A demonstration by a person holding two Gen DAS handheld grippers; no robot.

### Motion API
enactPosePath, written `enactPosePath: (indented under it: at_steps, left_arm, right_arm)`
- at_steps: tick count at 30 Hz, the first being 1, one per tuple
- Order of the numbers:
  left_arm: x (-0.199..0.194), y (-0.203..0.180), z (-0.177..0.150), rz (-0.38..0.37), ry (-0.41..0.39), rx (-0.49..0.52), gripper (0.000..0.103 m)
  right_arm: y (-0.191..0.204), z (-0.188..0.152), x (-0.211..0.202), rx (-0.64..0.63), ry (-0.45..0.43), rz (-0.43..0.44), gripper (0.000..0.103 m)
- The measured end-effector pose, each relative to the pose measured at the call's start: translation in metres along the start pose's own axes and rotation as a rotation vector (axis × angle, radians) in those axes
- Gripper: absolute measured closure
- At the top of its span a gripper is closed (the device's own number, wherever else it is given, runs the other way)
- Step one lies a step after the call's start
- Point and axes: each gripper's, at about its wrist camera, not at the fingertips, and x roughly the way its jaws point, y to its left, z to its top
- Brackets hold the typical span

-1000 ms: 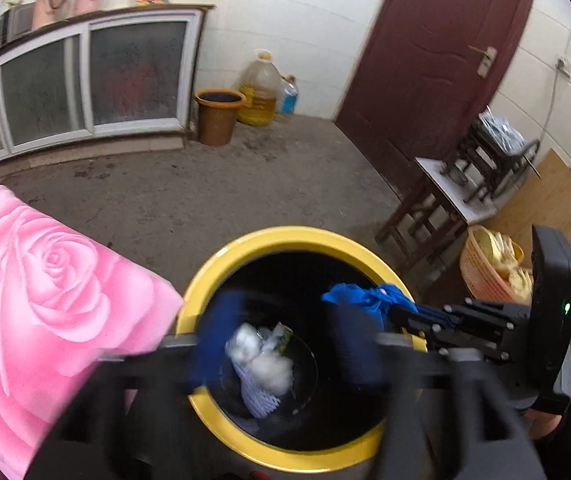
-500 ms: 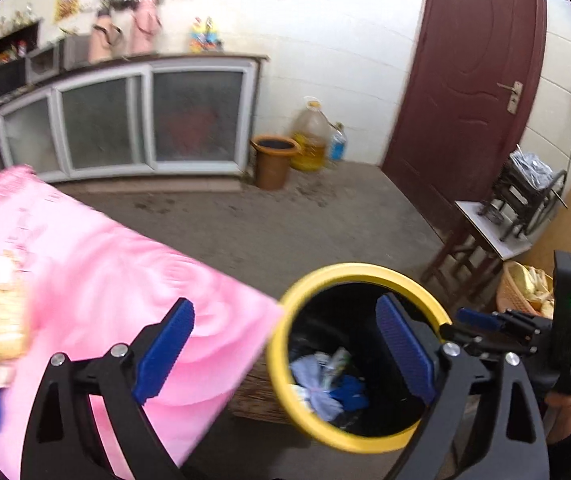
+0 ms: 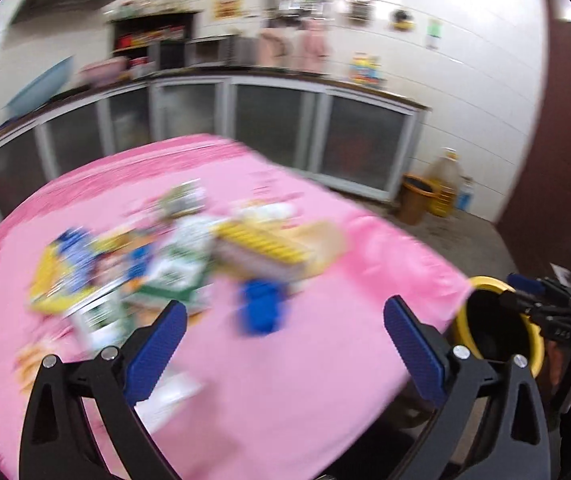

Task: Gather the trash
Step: 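Grasp the green SATINE milk pouch with the left tool while the right tool grasps the yellow spice box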

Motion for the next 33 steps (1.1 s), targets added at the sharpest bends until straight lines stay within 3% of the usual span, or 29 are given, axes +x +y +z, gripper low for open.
enactPosePath:
  at_steps: [5, 13, 21, 29, 32, 33]
  left_arm:
    - [-0.007, 0.055, -0.021, 0.113, 0.050, -0.058, 0.008]
    - [0.028, 0.113, -0.039, 0.161, 0.140, -0.169, 0.008]
    - [0.068, 0.122, -0.045, 0.152, 0.223, -0.205, 0.008]
    - [0.109, 0.129, -0.039, 0.140, 0.310, -0.247, 0.008]
    - [0.117, 0.132, -0.037, 0.154, 0.308, -0.261, 0.009]
    - [0.118, 0.131, -0.036, 0.155, 0.307, -0.263, 0.013]
  right_arm:
    - [0.051, 0.024, 0.037, -0.102, 0.015, 0.088, 0.039]
    - [0.098, 0.050, 0.082, -0.167, 0.051, 0.157, 0.035]
    - [0.128, 0.070, 0.143, -0.261, 0.125, 0.169, 0.031]
    - [0.135, 0.086, 0.199, -0.271, 0.213, 0.179, 0.032]
    - [0.134, 0.087, 0.213, -0.272, 0.247, 0.180, 0.040]
    - [0.134, 0.086, 0.219, -0.266, 0.271, 0.179, 0.042]
